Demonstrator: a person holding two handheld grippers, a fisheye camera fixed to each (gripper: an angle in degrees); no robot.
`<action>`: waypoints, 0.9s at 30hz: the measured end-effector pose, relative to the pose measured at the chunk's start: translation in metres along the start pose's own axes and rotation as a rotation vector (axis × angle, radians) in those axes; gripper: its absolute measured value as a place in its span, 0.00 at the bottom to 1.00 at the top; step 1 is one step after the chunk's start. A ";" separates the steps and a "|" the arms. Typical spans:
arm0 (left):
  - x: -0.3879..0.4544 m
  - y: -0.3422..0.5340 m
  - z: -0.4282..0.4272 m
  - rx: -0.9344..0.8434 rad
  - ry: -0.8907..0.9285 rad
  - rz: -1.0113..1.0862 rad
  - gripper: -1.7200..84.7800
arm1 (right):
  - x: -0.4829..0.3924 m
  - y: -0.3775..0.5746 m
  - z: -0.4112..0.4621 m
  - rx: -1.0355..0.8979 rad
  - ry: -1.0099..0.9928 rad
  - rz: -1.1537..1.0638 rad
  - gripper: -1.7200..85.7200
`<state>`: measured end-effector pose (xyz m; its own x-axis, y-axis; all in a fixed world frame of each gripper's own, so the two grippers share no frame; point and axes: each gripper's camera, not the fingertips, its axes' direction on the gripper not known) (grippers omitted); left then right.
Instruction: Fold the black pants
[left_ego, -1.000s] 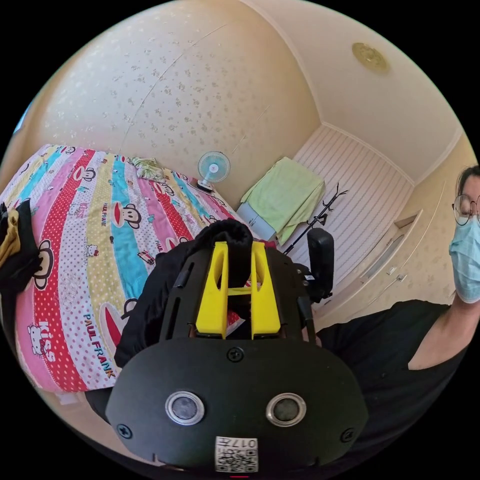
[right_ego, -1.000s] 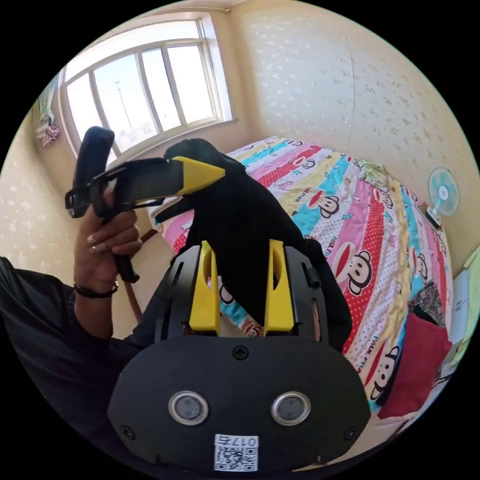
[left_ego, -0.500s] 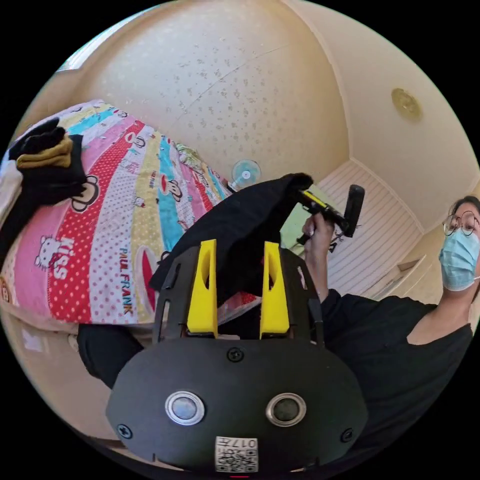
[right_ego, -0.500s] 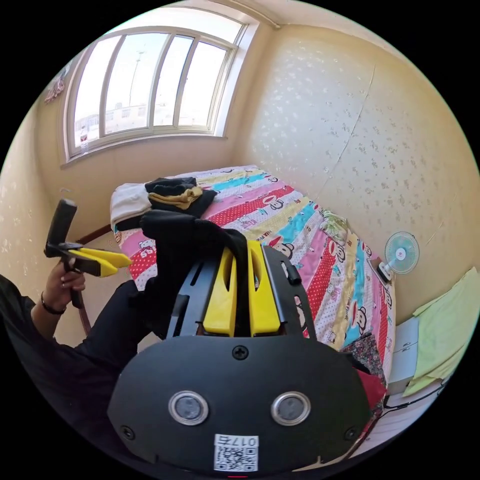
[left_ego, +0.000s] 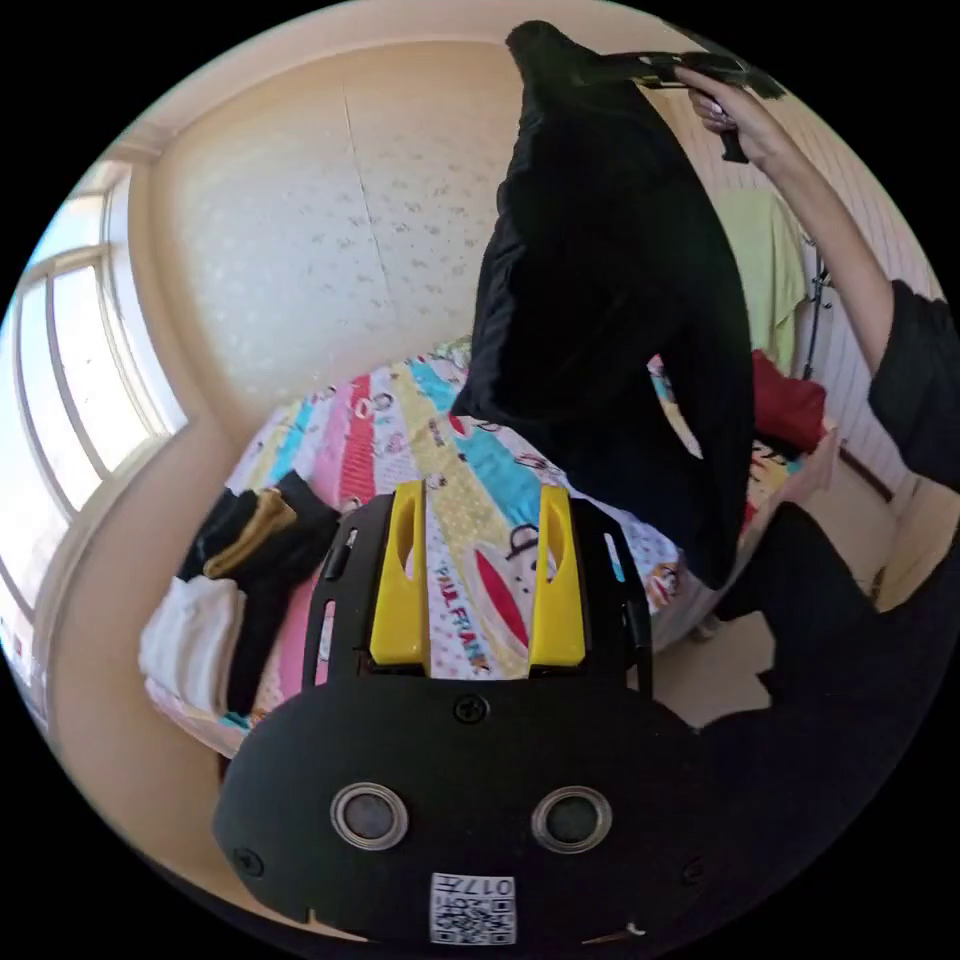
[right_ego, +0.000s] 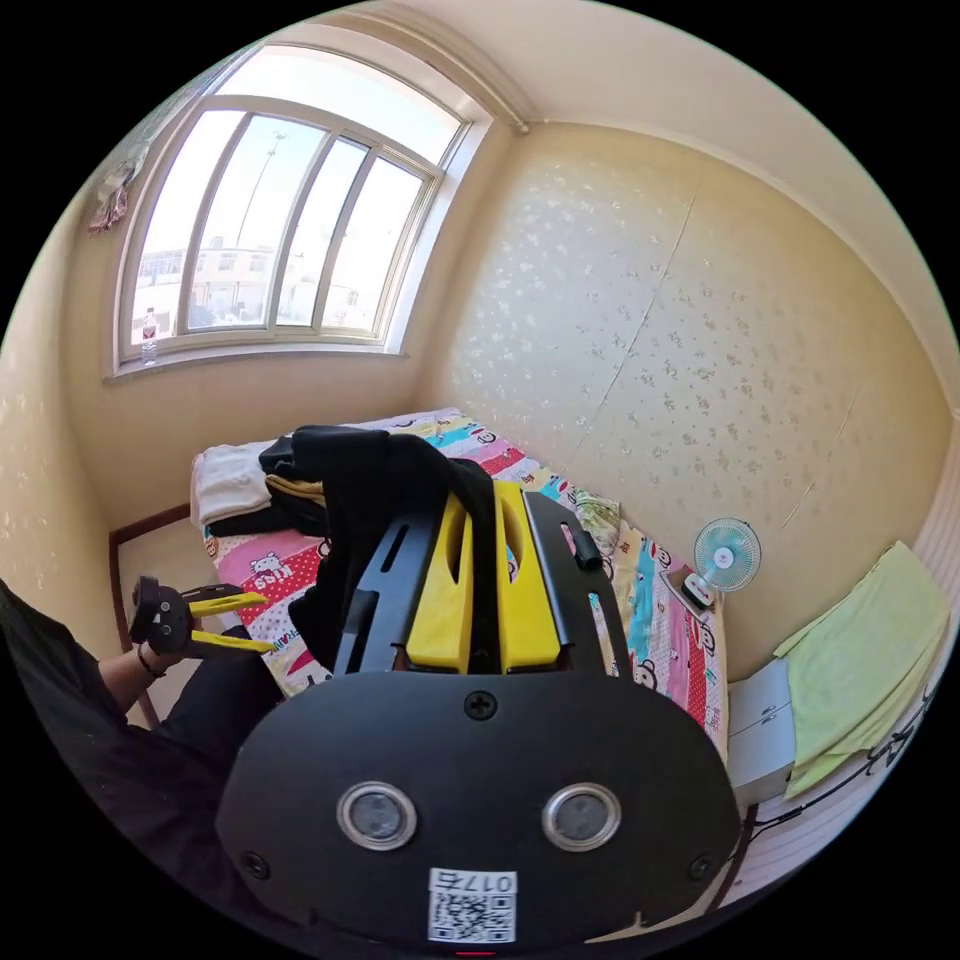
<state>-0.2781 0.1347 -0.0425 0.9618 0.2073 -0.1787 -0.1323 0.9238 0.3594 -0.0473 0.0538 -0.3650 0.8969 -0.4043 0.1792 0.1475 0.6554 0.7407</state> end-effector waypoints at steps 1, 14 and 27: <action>0.007 -0.004 -0.004 0.056 -0.004 0.035 0.20 | 0.001 -0.002 -0.006 0.005 0.001 -0.002 0.08; 0.037 -0.061 -0.140 0.695 0.114 0.081 0.05 | 0.034 -0.048 -0.159 0.192 0.097 -0.014 0.07; -0.153 -0.179 -0.256 1.117 0.757 -0.197 0.02 | 0.145 -0.030 -0.289 0.483 -0.091 0.079 0.06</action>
<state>-0.4626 0.0203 -0.3141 0.5290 0.5615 -0.6363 0.6002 0.2825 0.7483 0.1983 0.1599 -0.5481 0.8546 -0.4334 0.2861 -0.1482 0.3246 0.9342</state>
